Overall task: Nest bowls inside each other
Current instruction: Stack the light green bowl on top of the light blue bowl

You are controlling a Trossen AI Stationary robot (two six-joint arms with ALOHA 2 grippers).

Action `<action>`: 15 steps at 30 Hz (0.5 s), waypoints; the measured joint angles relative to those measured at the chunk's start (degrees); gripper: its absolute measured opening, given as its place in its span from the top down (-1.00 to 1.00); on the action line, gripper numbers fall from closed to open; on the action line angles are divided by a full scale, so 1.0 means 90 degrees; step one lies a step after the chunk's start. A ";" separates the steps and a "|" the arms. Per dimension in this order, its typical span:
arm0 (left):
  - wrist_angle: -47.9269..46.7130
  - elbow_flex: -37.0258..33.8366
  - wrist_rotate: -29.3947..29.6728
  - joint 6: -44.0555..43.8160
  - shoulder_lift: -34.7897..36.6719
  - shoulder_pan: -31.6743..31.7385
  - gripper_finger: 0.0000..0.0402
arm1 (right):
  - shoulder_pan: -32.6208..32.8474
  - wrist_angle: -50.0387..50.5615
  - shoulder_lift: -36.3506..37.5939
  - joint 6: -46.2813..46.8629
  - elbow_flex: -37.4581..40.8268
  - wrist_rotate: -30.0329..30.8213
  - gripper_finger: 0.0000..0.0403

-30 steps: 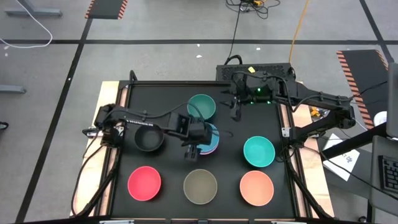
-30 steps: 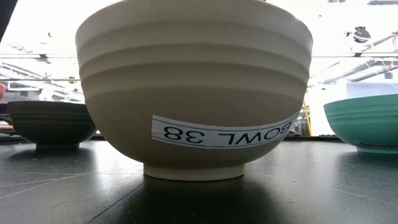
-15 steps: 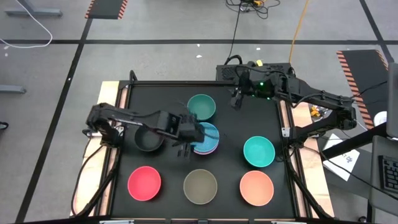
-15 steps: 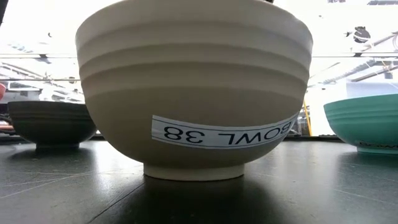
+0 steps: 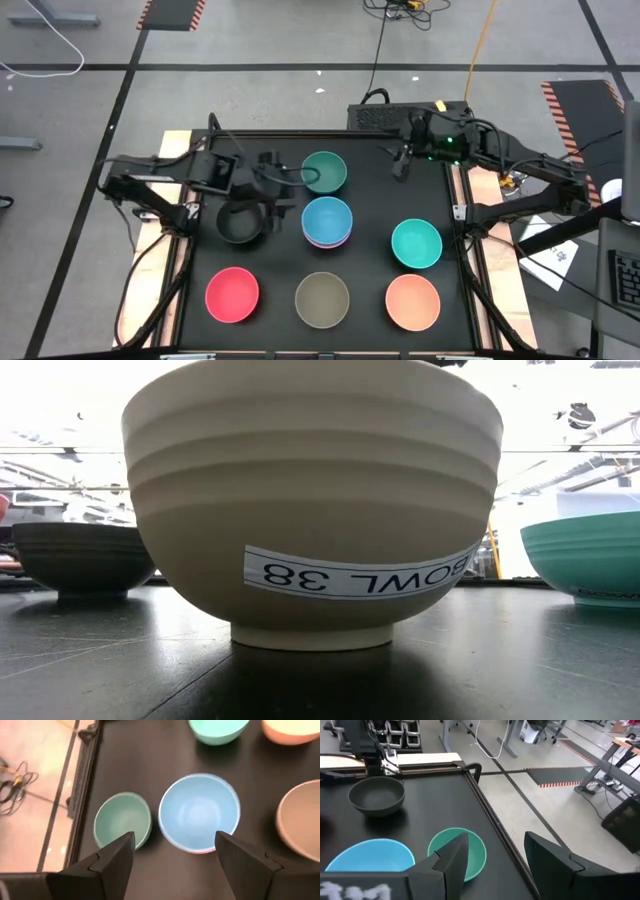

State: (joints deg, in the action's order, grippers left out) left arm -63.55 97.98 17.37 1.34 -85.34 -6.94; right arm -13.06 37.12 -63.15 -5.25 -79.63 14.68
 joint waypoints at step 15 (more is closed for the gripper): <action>0.1809 -0.2217 0.0242 0.0096 0.2620 0.0075 -0.40 | 0.0005 -0.0434 0.1108 0.0377 0.0904 -0.0976 0.07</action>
State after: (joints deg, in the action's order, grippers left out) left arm -47.27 78.02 19.55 2.21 -61.76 -6.26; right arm -13.02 33.22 -53.18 -1.86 -71.49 5.89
